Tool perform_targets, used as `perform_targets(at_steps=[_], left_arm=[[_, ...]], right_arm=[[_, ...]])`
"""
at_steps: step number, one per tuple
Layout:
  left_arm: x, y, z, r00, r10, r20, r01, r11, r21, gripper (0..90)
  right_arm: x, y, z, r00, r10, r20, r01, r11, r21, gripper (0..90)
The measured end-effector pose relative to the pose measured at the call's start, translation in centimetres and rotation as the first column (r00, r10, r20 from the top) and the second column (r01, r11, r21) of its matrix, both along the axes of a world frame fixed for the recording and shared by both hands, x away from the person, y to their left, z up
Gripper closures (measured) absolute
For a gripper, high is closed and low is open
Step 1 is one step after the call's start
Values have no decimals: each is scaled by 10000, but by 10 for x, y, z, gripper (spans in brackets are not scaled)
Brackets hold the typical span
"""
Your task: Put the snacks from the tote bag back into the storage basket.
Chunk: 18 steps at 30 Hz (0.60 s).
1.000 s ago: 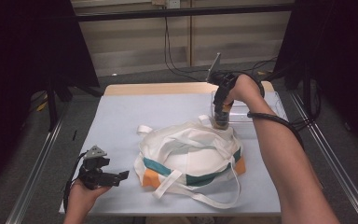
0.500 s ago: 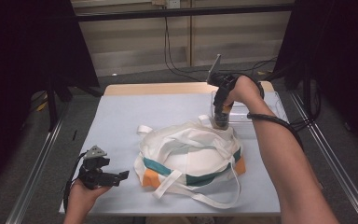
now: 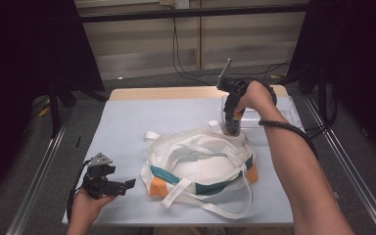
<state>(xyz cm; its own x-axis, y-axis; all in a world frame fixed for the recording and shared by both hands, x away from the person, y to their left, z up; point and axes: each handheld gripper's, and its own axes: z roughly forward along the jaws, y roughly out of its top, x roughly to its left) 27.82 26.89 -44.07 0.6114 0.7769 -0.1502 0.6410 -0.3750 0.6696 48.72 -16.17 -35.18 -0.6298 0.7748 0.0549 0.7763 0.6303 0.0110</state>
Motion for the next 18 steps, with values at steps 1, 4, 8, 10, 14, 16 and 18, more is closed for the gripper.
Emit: perform_targets(at_steps=[1, 4, 8, 10, 14, 16, 18], left_arm=[[0, 0, 0, 10000, 0, 0, 0, 10000, 0, 48], [0, 0, 0, 10000, 11, -10, -11, 10000, -27, 48], [0, -1, 0, 10000, 15, 7, -15, 10000, -30, 48], [0, -1, 0, 10000, 12, -12, -12, 10000, -13, 48], [0, -1, -1, 10000, -3, -58, 3, 10000, -5, 48], [0, -1, -1, 10000, 41, -28, -41, 10000, -6, 48], [0, -2, -1, 10000, -12, -42, 12, 10000, 2, 48]], right_arm=[[0, 0, 0, 10000, 0, 0, 0, 10000, 0, 300], [0, 0, -2, 10000, -28, -53, 28, 10000, 29, 300], [0, -1, -2, 10000, -22, -40, 22, 10000, 55, 301], [0, 0, -3, 10000, -19, -48, 19, 10000, 31, 300], [0, -1, -3, 10000, -31, -30, 31, 10000, 90, 300], [0, -2, -3, 10000, -73, -2, 73, 9999, 126, 299], [0, -3, -3, 9999, -108, 25, 107, 9998, 168, 298]])
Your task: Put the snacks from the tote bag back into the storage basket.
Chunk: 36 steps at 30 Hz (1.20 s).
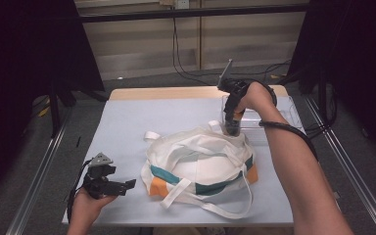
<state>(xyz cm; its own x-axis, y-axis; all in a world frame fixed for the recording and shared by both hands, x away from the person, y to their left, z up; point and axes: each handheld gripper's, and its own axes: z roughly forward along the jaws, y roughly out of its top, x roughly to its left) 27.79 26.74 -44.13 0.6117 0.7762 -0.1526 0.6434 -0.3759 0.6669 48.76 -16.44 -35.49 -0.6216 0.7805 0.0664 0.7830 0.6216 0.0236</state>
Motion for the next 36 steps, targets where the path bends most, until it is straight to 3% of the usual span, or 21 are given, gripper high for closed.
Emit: perform_targets(at_steps=[18, 25, 26, 36], left_arm=[[-1, 0, 0, 10000, -20, 25, 20, 10000, -28, 48], [-1, -1, 1, 10000, -19, 64, 19, 10000, -44, 48], [0, -1, 2, 9999, -129, 92, 128, 9999, 104, 48], [-1, -3, 1, 9999, -50, 94, 50, 10000, -44, 48]], right_arm=[[-1, -6, -2, 9992, -359, 197, 353, 9989, 314, 292], [-2, -8, 0, 9985, -392, 378, 387, 9992, 134, 233], [-3, -9, 0, 9978, -512, 415, 507, 9986, 133, 211], [-6, -13, 5, 9964, -619, 584, 616, 9981, 69, 142]])
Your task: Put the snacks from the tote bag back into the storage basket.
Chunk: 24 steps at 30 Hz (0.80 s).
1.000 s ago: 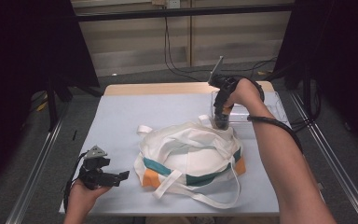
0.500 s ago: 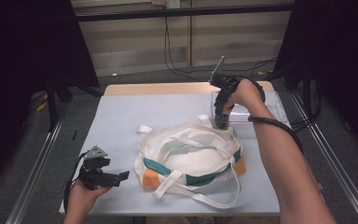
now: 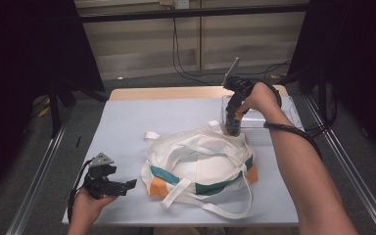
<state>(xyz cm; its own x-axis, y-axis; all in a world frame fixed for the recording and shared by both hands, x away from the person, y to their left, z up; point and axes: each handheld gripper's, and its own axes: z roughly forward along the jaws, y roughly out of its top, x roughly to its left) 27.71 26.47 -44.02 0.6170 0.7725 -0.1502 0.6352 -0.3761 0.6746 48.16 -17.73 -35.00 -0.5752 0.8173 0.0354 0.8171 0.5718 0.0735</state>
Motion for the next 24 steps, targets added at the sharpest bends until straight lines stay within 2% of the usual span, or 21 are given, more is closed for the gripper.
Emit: perform_targets(at_steps=[8, 10, 11, 24], left_arm=[[0, 2, 1, 10000, -84, -16, 84, 9999, 142, 48], [0, 1, 1, 10000, -47, -15, 47, 9999, 133, 48], [0, 0, 0, 10000, 50, 7, -50, 10000, -42, 48], [1, -1, 0, 9999, -45, -102, 45, 10000, -4, 47]], right_arm=[[-7, -1, 4, 10000, 46, 17, -47, 9999, 91, 124], [-8, -1, 5, 10000, 75, 52, -76, 9998, 170, 124], [-8, -2, 6, 9999, 99, 100, -101, 9998, 164, 122], [-21, -7, 11, 9996, 282, 45, -283, 9993, 233, 117]])
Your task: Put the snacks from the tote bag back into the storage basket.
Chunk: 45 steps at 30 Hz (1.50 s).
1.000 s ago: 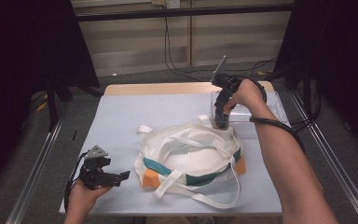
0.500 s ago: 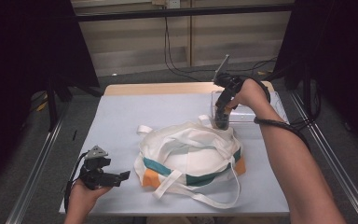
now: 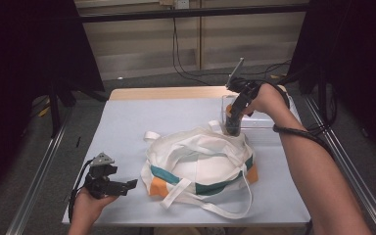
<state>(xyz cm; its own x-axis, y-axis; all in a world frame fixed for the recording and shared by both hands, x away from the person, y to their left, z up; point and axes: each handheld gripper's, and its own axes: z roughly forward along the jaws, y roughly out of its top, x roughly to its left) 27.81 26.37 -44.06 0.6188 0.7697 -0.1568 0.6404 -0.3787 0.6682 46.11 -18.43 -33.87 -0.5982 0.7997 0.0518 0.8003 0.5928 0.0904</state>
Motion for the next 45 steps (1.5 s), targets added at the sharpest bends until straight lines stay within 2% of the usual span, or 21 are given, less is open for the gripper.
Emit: perform_targets(at_steps=[4, 5, 6, 33, 45], left_arm=[[0, 0, 0, 10000, 3, -3, -3, 10000, -15, 48], [0, 0, 0, 10000, -83, 47, 83, 9999, 87, 48], [0, -1, -1, 9999, 56, 92, -56, 10000, -20, 48], [0, -3, 0, 10000, 22, 0, -22, 9999, 150, 48], [-1, -3, -1, 10000, 79, 17, -79, 9999, 68, 48]], right_arm=[[-4, -3, 1, 10000, 37, 17, -37, 10000, 11, 117], [-5, -4, 0, 10000, 11, 29, -11, 10000, 16, 116], [-7, -5, 1, 10000, 36, -10, -36, 10000, 19, 117], [-40, -22, 9, 9993, 328, 171, -331, 9993, 152, 113], [-56, -33, 11, 9989, 407, 222, -412, 9989, 220, 112]])
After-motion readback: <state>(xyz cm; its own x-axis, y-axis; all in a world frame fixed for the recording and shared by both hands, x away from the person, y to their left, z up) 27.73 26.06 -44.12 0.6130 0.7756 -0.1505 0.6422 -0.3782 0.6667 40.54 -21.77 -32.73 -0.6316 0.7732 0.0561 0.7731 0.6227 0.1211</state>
